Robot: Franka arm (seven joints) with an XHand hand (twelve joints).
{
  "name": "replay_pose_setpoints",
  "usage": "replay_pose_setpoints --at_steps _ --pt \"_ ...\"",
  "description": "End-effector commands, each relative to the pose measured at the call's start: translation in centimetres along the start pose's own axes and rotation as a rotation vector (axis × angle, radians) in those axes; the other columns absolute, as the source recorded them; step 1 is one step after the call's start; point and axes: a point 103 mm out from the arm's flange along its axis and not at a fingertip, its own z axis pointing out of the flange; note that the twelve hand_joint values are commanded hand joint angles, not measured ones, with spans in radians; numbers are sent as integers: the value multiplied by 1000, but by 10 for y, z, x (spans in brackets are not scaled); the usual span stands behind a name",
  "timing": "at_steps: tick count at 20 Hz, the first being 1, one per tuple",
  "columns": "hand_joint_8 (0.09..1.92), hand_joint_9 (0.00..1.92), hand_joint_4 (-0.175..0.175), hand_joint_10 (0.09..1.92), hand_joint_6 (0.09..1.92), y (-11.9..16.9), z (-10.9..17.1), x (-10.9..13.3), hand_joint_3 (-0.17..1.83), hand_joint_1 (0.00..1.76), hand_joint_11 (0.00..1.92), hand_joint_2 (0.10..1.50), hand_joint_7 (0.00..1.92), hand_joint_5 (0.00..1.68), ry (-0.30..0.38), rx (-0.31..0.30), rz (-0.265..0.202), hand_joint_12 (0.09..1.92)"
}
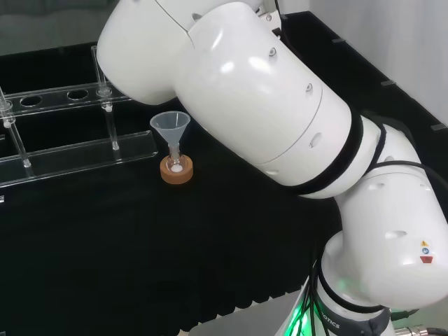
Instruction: Put the weighing funnel back on the table.
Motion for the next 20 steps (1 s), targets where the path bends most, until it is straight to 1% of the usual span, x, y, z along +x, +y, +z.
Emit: replay_pose_setpoints --at_steps 1,3,6,8,11,13,16,17,20 --pt "645 886 175 411 634 21 23 -2 671 1128 635 637 536 1298 8 -14 -17 1166" --pt "646 887 175 411 634 26 28 -3 671 1128 637 637 537 1298 14 -25 -14 1166" --pt "647 888 175 411 634 32 37 -4 671 1128 639 637 542 1299 22 -50 3 1165" --pt "649 889 175 411 634 34 44 -4 671 1128 642 637 548 1299 21 -56 1 1164" --pt "651 890 175 411 633 38 54 -3 671 1128 648 637 553 1299 -7 -65 -9 1162" --pt "651 890 175 411 633 42 59 0 671 1129 653 637 555 1299 -23 -59 -15 1161" --pt "651 891 175 411 632 46 66 0 671 1129 661 636 557 1300 -26 -50 -13 1158" --pt "650 892 175 411 630 43 69 -13 671 1129 666 636 559 1300 -10 -56 -17 1150" --pt "648 893 175 409 628 43 73 -18 671 1130 677 635 562 1302 -12 -61 -22 1138"
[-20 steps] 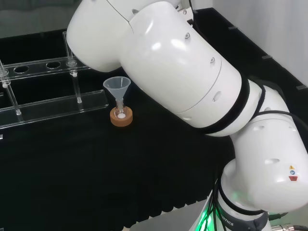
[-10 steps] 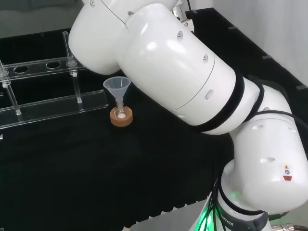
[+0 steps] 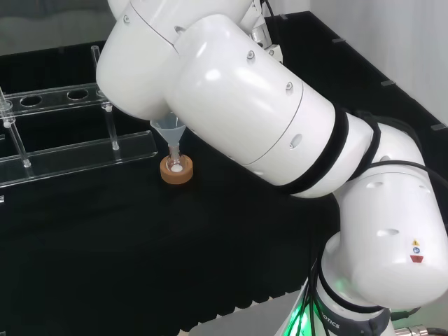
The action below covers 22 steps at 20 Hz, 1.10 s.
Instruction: Put the weighing funnel back on the table.
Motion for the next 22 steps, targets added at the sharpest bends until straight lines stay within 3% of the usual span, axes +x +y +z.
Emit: replay_pose_setpoints --at_steps 1,7,11,16,19,22 --pt "648 894 175 409 628 1 11 -16 671 1130 679 635 563 1302 2 -6 -5 1137" --pt "650 896 175 409 626 24 23 6 671 1130 686 635 569 1303 -11 17 -3 1134" --pt "650 896 175 408 625 24 31 -10 671 1130 688 635 571 1303 16 8 -11 1132" --pt "650 897 175 408 624 38 36 4 671 1130 691 635 573 1304 4 15 -13 1130" --pt "650 898 175 408 623 36 41 -7 671 1131 692 635 573 1304 13 21 -9 1128" --pt "650 899 175 407 622 44 43 6 671 1131 694 634 574 1305 0 22 -6 1127"
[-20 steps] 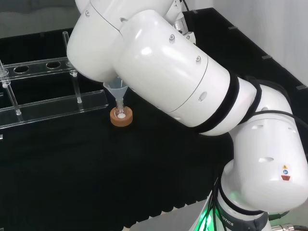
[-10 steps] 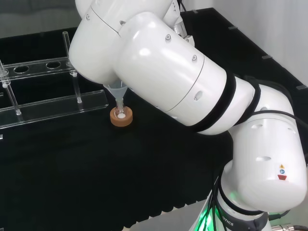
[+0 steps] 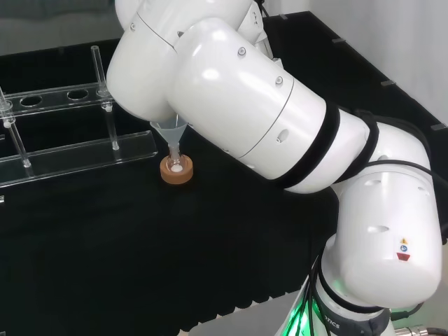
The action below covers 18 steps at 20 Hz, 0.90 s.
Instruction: Put the weighing funnel back on the table.
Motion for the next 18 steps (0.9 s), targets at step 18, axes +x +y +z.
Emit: replay_pose_setpoints --at_steps 18 --pt "657 883 175 403 634 27 19 12 542 1115 682 715 545 1267 -15 20 5 1125"
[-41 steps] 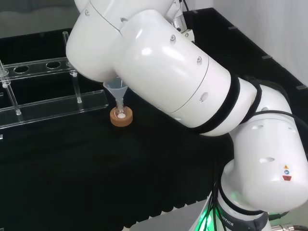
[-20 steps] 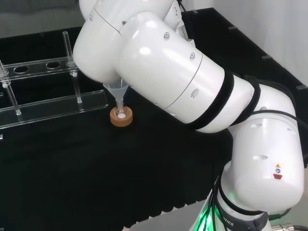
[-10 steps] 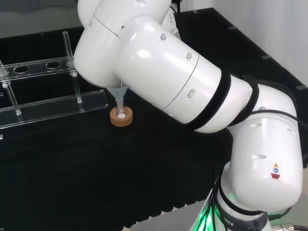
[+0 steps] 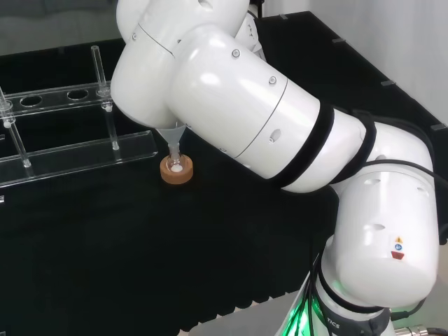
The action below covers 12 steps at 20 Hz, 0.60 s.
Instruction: Put the weighing funnel back on the table.
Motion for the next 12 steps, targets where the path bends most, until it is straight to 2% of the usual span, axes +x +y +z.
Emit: replay_pose_setpoints --at_steps 1,3,5,7,9,12 --pt "664 861 175 406 672 4 -4 7 442 1100 655 781 515 1225 -13 30 25 1139" --pt "685 788 97 441 676 4 -6 12 384 1014 583 764 447 1055 -23 62 43 1180" --pt "702 699 46 502 687 3 -7 13 455 975 511 708 378 889 -34 77 45 1216" --pt "705 615 15 549 668 1 -9 11 516 959 445 672 317 705 -51 105 42 1255" --pt "701 538 -13 589 552 -1 -12 10 551 947 383 651 249 504 -54 124 48 1289" --pt "698 434 -35 644 344 -6 -18 5 574 929 305 636 160 367 -45 142 56 1324"
